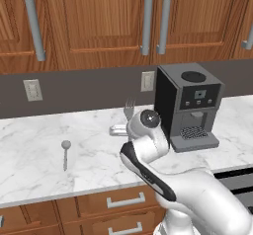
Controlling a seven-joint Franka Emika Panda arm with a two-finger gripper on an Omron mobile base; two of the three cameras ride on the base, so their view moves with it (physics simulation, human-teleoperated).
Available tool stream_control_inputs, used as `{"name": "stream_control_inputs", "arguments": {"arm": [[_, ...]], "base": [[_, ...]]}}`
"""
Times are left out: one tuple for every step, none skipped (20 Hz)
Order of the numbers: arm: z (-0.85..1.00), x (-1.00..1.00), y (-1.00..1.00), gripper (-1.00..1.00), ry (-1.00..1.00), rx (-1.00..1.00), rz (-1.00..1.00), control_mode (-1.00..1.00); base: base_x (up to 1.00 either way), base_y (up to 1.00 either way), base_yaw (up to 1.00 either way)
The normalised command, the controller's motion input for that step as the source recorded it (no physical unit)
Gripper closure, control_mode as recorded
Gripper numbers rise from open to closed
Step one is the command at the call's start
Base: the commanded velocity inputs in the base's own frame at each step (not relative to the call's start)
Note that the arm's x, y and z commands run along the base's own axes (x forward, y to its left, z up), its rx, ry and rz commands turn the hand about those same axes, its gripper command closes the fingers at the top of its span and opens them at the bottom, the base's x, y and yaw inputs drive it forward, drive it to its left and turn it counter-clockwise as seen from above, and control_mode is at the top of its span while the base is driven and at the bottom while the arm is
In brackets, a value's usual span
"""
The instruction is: Take the fork and place it on the left side of the plate. Then take the spoon and place it on the right side of the plate. Make sure they're directly next to the plate.
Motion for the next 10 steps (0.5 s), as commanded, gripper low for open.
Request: {"name": "stream_control_inputs", "arguments": {"arm": [[0.88, -0.21, -0.09, 1.00, -0.25, 0.05, 0.00, -1.00], [0.78, -0.13, -0.04, 1.00, -0.21, 0.01, 0.00, -1.00], [0.71, -0.13, -0.09, 1.00, -0.18, 0.02, 0.00, -1.00], [0.48, -0.14, -0.08, 1.00, -0.10, 0.04, 0.00, -1.00], [0.31, -0.18, -0.13, 1.00, -0.03, 0.05, 0.00, -1.00], [0.10, -0.25, -0.05, 1.00, -0.02, 0.02, 0.00, -1.00], [0.06, -0.40, -0.16, 1.00, -0.05, 0.03, -0.01, -1.00], [0.05, -0.41, -0.11, 1.00, -0.08, 0.01, -0.03, -1.00], [0.14, -0.40, -0.14, 1.00, -0.10, 0.01, -0.05, -1.00], [0.17, -0.33, -0.10, 1.00, -0.10, 0.00, -0.05, -1.00]], "base": [[0.00, 0.00, 0.00], [0.00, 0.00, 0.00], [0.00, 0.00, 0.00], [0.00, 0.00, 0.00], [0.00, 0.00, 0.00], [0.00, 0.00, 0.00], [0.00, 0.00, 0.00], [0.00, 0.00, 0.00], [0.00, 0.00, 0.00], [0.00, 0.00, 0.00]]}}
